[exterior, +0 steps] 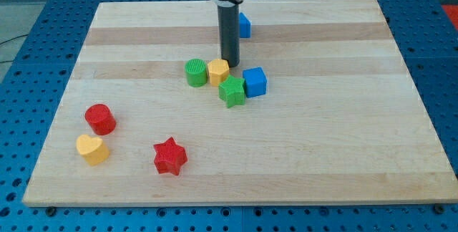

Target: Bring the yellow hexagon at the top side of the red star

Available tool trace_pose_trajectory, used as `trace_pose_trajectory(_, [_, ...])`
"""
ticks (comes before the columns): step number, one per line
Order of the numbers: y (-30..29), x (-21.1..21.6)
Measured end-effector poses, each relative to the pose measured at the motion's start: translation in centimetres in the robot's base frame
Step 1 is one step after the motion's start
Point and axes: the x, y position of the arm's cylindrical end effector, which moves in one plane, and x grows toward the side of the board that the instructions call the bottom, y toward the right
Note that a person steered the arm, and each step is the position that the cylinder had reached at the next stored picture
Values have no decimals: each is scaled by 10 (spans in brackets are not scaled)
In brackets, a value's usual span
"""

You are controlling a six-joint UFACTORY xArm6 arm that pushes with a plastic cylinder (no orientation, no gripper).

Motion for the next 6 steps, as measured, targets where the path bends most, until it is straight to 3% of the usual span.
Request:
trace_pose_trajectory(2, [-87,39])
trace_pose_trajectory(4, [-44,15])
trace_pose_trajectory(6, [-31,83])
